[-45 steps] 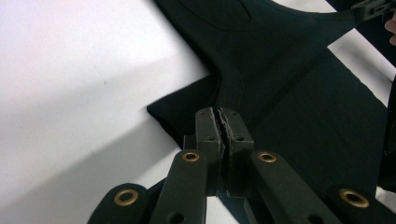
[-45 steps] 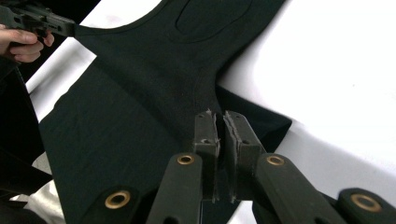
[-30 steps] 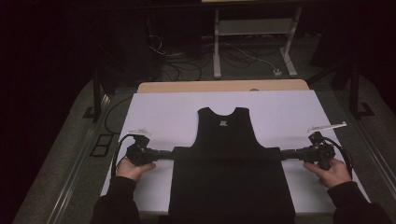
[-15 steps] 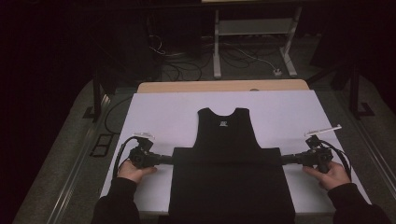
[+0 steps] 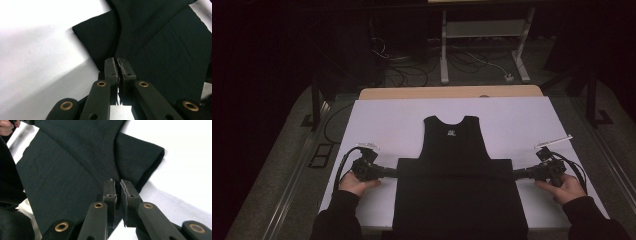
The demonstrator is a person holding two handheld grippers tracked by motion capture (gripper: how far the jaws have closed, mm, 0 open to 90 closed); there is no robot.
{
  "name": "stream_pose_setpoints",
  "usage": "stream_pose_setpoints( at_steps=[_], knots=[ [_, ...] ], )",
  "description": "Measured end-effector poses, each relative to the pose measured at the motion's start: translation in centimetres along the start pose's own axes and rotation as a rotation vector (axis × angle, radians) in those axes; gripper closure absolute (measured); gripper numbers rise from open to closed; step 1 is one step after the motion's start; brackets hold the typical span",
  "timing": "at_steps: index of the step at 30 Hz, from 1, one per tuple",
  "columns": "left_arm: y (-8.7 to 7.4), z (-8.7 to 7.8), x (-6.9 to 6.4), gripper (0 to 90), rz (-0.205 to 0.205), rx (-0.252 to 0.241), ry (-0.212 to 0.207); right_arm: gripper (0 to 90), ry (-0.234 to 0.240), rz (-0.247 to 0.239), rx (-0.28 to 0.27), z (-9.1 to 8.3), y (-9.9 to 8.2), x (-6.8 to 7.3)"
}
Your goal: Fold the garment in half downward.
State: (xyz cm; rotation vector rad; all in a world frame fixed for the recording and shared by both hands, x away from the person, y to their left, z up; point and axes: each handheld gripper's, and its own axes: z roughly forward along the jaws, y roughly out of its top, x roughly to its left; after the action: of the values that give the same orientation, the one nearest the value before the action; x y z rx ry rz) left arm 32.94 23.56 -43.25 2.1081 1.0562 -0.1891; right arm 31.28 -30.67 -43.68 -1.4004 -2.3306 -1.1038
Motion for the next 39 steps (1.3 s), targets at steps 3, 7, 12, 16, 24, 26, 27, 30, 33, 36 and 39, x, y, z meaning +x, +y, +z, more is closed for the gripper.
stream_pose_setpoints(
  at_steps=[3,7,12,16,24,26,27,30,33,36,39],
  knots=[
    [0.0,0.1,0.0,84.9,-0.004,0.007,0.002,81.3,-0.006,-0.004,0.0,0.0,0.0,0.0],
    [0.0,0.2,-0.1,79.8,0.005,0.013,0.014,76.2,-0.015,-0.014,-0.01,-0.1,0.0,0.1],
    [0.0,0.2,-0.3,61.0,0.028,0.0,0.02,66.9,-0.036,-0.032,-0.049,-0.6,0.0,0.3],
    [0.1,0.1,-0.9,49.1,0.072,-0.015,0.089,54.9,-0.065,-0.066,-0.062,-0.7,0.0,0.5],
    [0.6,-0.6,-1.3,21.7,0.086,-0.062,0.074,24.6,-0.084,-0.1,-0.125,-1.6,0.4,0.8],
    [0.9,-0.9,-1.3,15.5,0.102,-0.077,0.05,17.1,-0.094,-0.095,-0.138,-1.9,0.6,0.8],
    [0.9,-0.9,-1.3,12.7,0.102,-0.077,0.05,17.1,-0.094,-0.095,-0.138,-1.9,0.6,0.8],
    [1.3,-1.2,-1.4,6.1,0.109,-0.089,0.054,12.8,-0.103,-0.101,-0.16,-2.4,0.9,0.8],
    [1.8,-1.3,-1.3,0.0,0.108,-0.091,0.06,1.7,-0.104,-0.108,-0.177,-2.8,1.2,0.9],
    [2.3,-1.3,-1.2,0.0,0.107,-0.091,0.071,0.0,-0.117,-0.12,-0.186,-3.1,1.8,1.1],
    [2.8,-1.4,-1.2,0.0,0.116,-0.094,0.084,0.0,-0.122,-0.124,-0.187,-3.2,2.2,1.2]
  ],
)
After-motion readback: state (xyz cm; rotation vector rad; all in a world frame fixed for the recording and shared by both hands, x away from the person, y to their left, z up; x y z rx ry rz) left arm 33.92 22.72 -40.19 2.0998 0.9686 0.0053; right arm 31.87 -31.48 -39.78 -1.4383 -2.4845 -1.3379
